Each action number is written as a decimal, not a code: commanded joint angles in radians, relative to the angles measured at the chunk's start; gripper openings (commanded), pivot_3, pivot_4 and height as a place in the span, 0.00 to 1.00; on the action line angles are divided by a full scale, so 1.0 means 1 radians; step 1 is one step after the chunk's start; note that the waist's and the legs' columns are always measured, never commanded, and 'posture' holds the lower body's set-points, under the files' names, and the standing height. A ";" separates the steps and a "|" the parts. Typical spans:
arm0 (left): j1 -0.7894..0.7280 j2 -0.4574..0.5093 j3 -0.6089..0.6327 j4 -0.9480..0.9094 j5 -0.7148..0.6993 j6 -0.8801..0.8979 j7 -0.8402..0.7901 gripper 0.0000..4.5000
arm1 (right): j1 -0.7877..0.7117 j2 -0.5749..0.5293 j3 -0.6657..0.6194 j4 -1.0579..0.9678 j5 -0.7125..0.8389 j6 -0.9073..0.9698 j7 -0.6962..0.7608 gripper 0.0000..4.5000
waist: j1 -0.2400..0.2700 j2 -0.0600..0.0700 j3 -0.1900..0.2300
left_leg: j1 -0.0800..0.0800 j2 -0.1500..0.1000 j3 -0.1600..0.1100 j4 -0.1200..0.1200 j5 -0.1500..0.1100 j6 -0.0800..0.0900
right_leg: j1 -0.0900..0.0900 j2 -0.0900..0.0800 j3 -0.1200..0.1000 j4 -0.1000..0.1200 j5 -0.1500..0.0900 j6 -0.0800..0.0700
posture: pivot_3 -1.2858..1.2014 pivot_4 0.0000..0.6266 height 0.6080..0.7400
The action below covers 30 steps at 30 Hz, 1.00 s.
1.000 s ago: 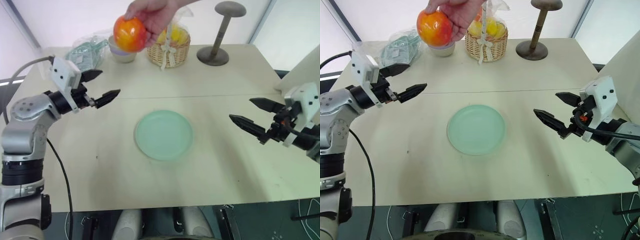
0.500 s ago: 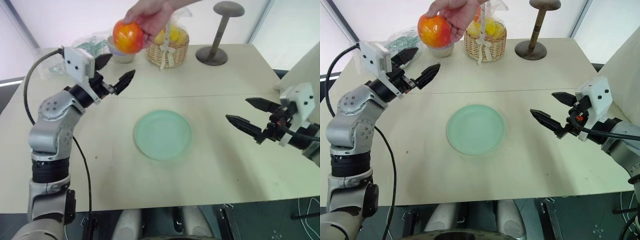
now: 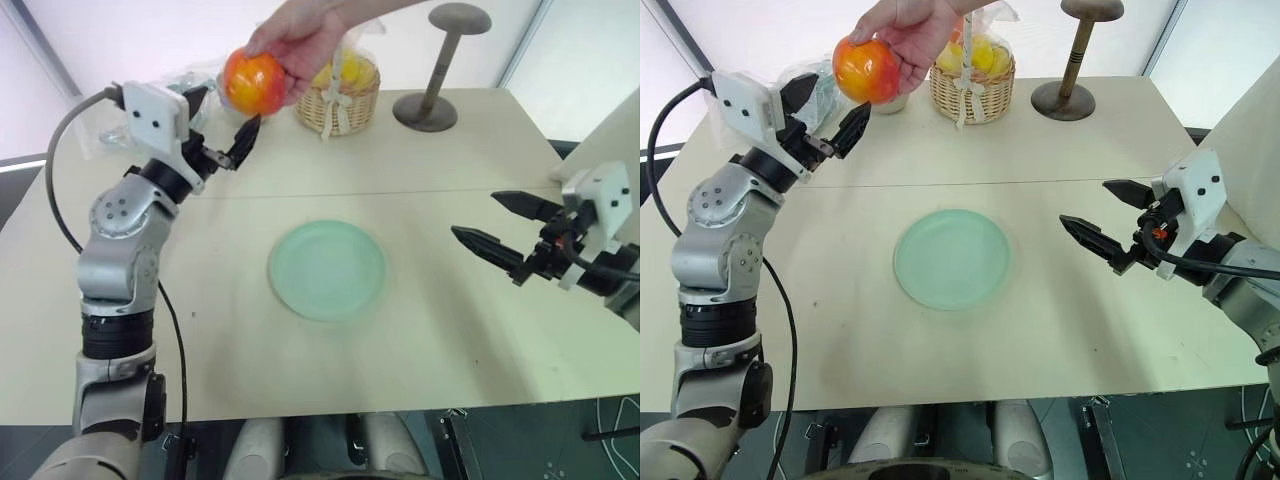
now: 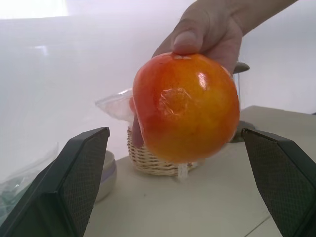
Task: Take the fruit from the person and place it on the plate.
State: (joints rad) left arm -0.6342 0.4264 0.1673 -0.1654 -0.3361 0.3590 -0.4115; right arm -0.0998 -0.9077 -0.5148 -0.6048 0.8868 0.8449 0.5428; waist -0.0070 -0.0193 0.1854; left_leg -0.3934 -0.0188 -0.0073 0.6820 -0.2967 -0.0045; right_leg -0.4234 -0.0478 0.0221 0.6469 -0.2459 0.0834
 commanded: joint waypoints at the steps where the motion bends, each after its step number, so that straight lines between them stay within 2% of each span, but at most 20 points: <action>1: -0.029 -0.018 -0.020 0.000 0.022 -0.038 0.015 1.00 | -0.013 0.001 -0.011 -0.022 0.001 -0.017 -0.008 0.99 | 0.000 0.000 0.000 | 0.000 0.000 0.000 0.000 0.000 0.000 | 0.000 0.000 0.000 0.000 0.000 0.000 | 0.52 0.24 1.00; 26: -0.146 -0.131 -0.061 0.223 0.096 -0.187 0.048 1.00 | 0.002 0.000 -0.025 -0.056 0.021 -0.004 -0.043 0.99 | 0.017 0.000 0.000 | 0.000 0.000 0.000 0.000 0.000 0.000 | 0.000 0.001 0.000 0.000 0.000 0.000 | 0.52 0.24 1.00; 28: -0.151 -0.134 -0.064 0.234 0.094 -0.190 0.041 0.87 | 0.003 -0.001 -0.025 -0.056 0.021 -0.004 -0.046 1.00 | 0.019 0.000 0.000 | 0.000 0.000 0.000 0.000 0.000 0.000 | 0.000 0.001 0.000 0.000 0.000 0.000 | 0.52 0.24 1.00; 30: -0.156 -0.136 -0.063 0.241 0.094 -0.193 0.041 0.71 | 0.004 -0.001 -0.026 -0.057 0.023 -0.004 -0.049 1.00 | 0.020 0.000 0.000 | 0.000 0.000 0.000 0.000 0.000 0.000 | 0.000 0.001 0.000 0.000 0.000 0.000 | 0.52 0.24 1.00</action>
State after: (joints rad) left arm -0.7538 0.2909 0.0988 0.0897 -0.2428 0.1882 -0.3695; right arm -0.0915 -0.9077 -0.5141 -0.6283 0.8971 0.8459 0.4972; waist 0.0127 -0.0194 0.1853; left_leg -0.3936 -0.0190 -0.0073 0.6825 -0.2967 -0.0044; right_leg -0.4233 -0.0467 0.0220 0.6470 -0.2459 0.0835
